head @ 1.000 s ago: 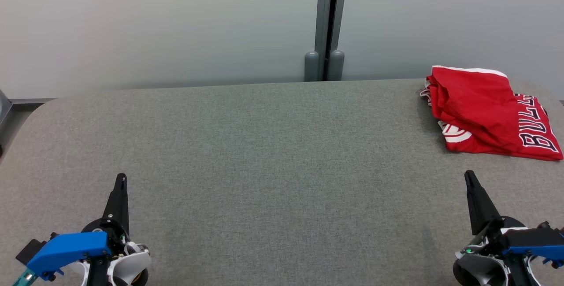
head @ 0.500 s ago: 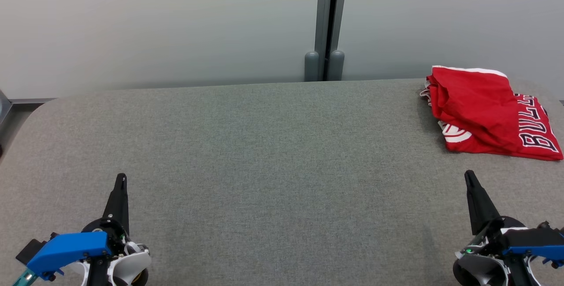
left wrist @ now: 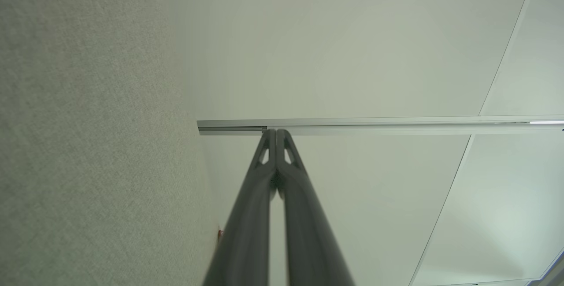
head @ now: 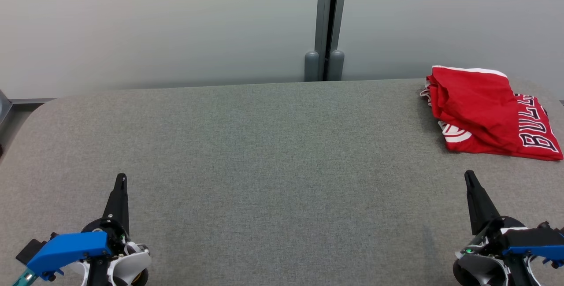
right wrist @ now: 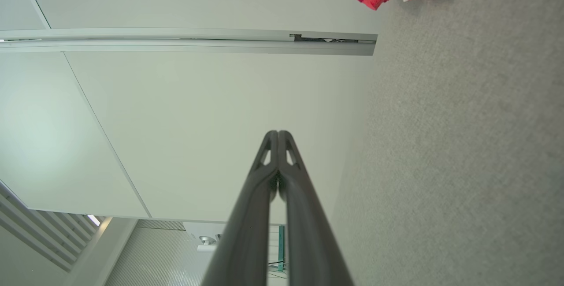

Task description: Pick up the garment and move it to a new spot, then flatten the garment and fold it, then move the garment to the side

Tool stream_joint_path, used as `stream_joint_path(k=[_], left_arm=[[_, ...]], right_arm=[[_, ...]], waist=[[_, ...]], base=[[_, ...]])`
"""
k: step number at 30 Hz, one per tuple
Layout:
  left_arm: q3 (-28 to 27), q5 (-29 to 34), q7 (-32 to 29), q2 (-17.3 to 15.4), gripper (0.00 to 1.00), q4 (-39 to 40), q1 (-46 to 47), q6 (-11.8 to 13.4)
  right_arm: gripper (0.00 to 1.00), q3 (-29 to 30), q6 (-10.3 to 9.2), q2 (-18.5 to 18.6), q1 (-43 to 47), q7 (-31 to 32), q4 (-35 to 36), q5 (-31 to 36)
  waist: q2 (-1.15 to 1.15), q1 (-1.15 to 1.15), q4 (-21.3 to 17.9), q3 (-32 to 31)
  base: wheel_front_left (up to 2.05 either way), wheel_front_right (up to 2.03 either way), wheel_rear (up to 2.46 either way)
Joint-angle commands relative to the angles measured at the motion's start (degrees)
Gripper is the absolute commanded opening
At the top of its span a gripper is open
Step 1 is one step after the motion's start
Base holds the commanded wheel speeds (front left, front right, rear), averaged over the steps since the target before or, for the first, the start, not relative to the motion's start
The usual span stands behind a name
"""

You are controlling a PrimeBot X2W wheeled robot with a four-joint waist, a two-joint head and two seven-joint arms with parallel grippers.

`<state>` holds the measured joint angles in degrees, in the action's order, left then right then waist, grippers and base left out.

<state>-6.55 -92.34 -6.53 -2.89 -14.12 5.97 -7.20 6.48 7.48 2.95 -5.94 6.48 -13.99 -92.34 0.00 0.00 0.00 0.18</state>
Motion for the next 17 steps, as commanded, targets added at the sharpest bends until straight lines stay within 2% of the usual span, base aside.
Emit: stream_joint_path(k=[1, 17], left_arm=[[-0.1, -0.1, -0.2, 0.1, 0.00, 0.2, 0.6, -0.6], [-0.1, -0.1, -0.2, 0.1, 0.00, 0.2, 0.6, -0.6]], right_arm=[[0.00, 0.1, 0.02, -0.1, -0.6, 0.2, -0.1, -0.1], [0.00, 0.1, 0.02, -0.1, -0.6, 0.1, -0.1, -0.2]], waist=[[0.00, 0.00, 0.0, 0.0], [0.00, 0.00, 0.0, 0.0]], base=[[0.00, 0.00, 0.00], [0.00, 0.00, 0.00]])
